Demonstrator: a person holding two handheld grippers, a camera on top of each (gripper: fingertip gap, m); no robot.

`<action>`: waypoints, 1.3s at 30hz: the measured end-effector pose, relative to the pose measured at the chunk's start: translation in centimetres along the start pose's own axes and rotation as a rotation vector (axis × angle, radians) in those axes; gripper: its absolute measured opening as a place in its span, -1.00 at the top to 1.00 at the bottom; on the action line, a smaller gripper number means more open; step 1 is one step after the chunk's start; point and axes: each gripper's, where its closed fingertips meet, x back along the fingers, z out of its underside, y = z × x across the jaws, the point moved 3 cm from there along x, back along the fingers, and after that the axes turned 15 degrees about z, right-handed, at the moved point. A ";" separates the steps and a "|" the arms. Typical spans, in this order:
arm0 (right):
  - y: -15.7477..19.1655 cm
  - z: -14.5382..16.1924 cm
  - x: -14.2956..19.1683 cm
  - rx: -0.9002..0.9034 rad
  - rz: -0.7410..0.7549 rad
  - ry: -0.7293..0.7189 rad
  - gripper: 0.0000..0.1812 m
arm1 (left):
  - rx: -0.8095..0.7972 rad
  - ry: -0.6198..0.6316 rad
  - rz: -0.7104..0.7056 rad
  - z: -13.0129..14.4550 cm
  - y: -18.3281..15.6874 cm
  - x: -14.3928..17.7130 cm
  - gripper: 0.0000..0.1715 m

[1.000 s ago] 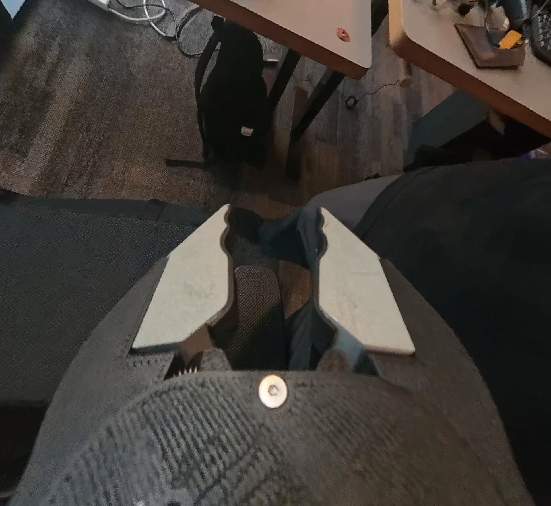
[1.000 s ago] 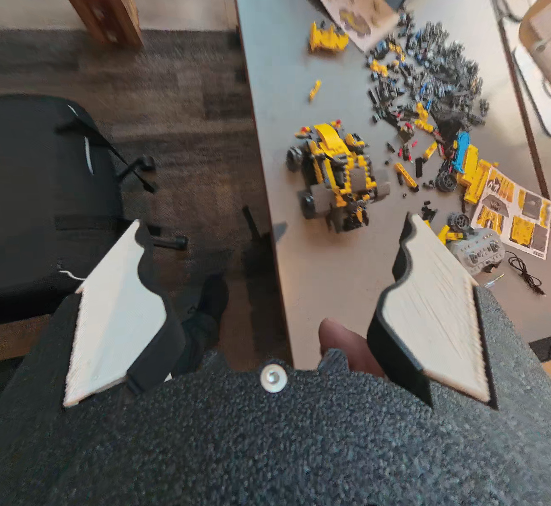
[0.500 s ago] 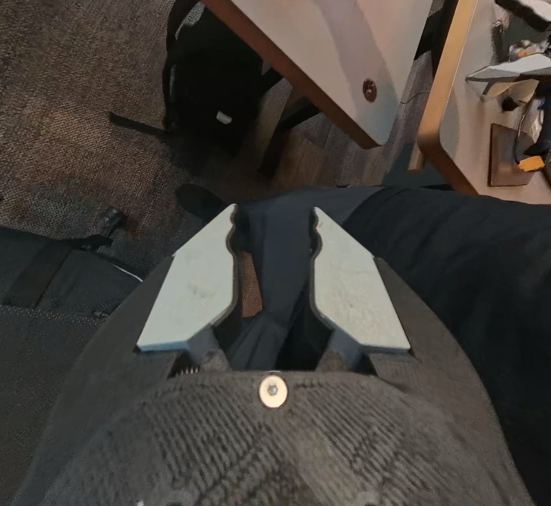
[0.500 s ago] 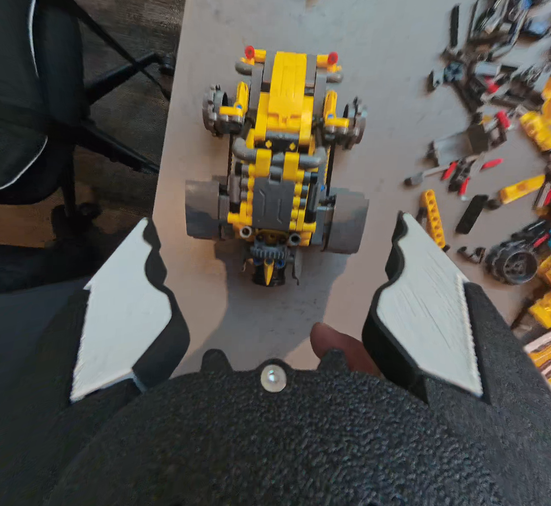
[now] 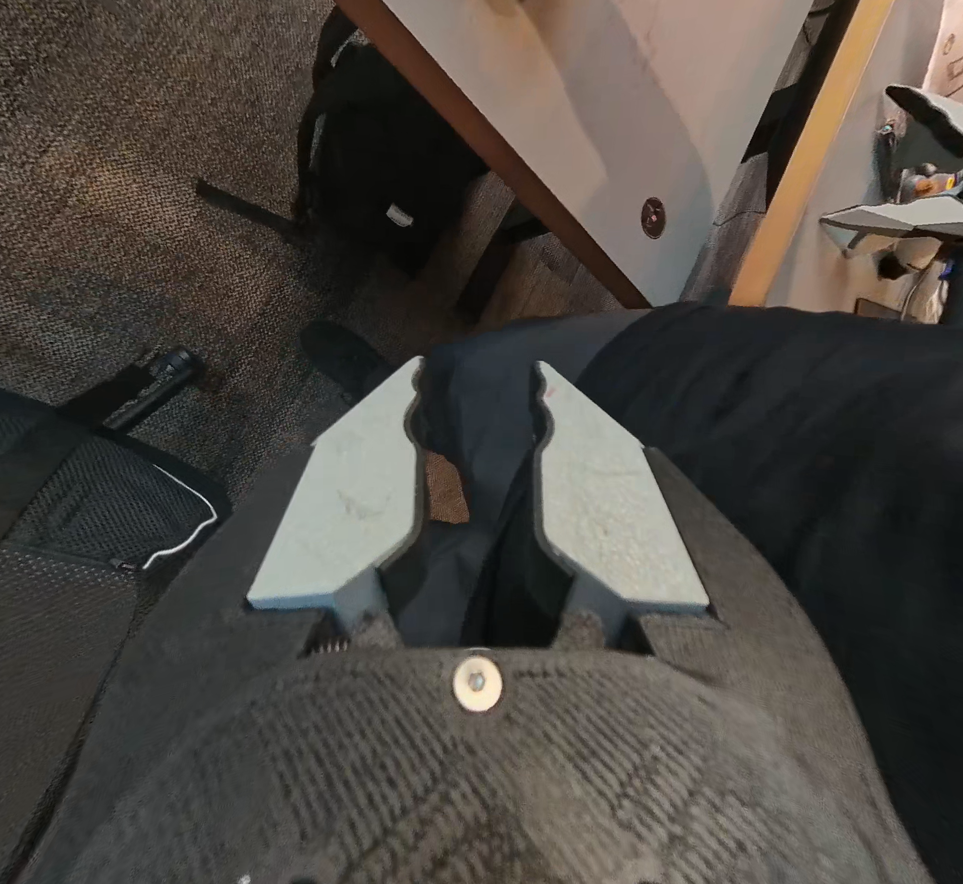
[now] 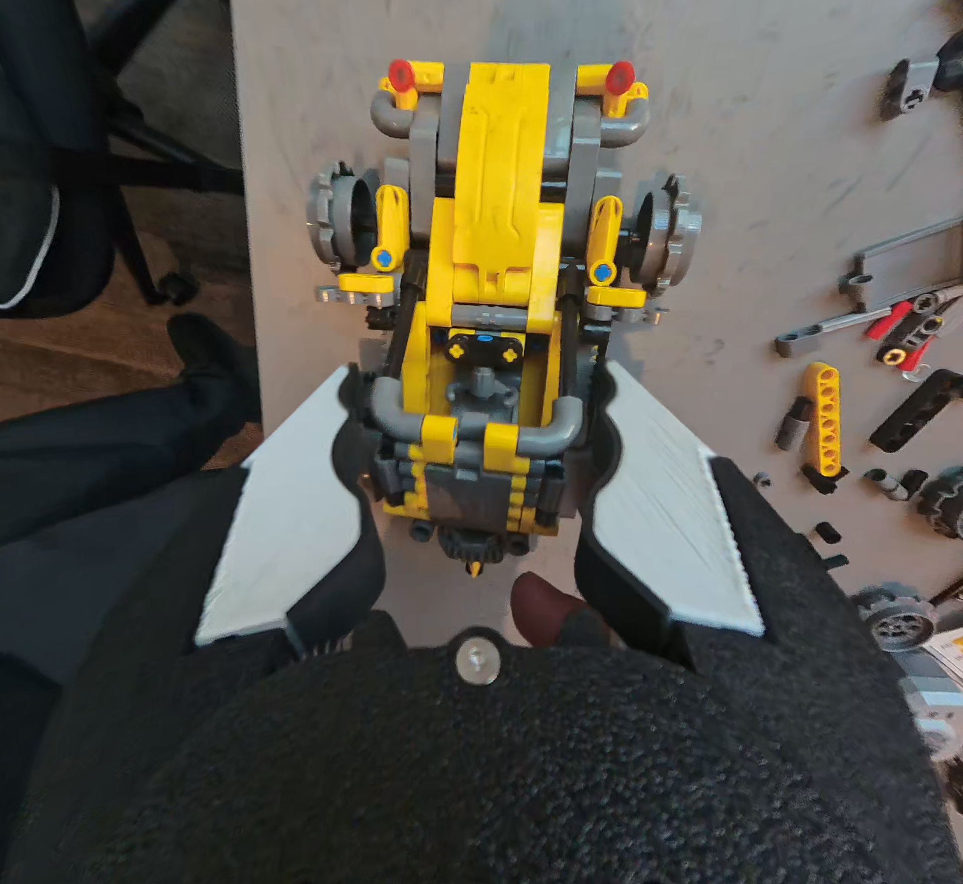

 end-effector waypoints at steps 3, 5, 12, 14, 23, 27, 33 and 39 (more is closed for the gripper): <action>0.0 0.1 -0.7 -0.002 0.017 0.039 0.07 | 0.028 -0.012 0.001 0.8 0.1 0.0 0.58; 0.0 0.2 -1.1 0.010 0.051 0.060 0.05 | 0.043 -0.019 0.004 1.3 0.2 0.2 0.59; 0.2 0.2 -1.1 0.036 0.075 0.053 0.08 | 0.071 -0.046 -0.019 2.3 1.3 1.9 0.61; 0.2 0.3 -1.1 0.035 0.078 0.041 0.08 | 0.085 -0.055 -0.028 2.8 1.7 2.5 0.62; -0.2 -0.3 0.7 0.062 0.103 0.009 0.09 | 0.163 -0.049 -0.043 6.4 3.3 3.7 0.63; 0.8 -2.1 2.7 0.128 0.111 -0.018 0.09 | 0.174 -0.054 -0.046 7.4 3.6 3.9 0.63; 6.2 -7.2 7.8 0.307 0.097 -0.077 0.09 | 0.198 -0.140 -0.028 9.2 3.7 4.5 0.64; 18.2 -13.2 12.5 0.560 0.072 -0.122 0.08 | 0.234 -0.244 -0.009 14.3 4.2 6.2 0.65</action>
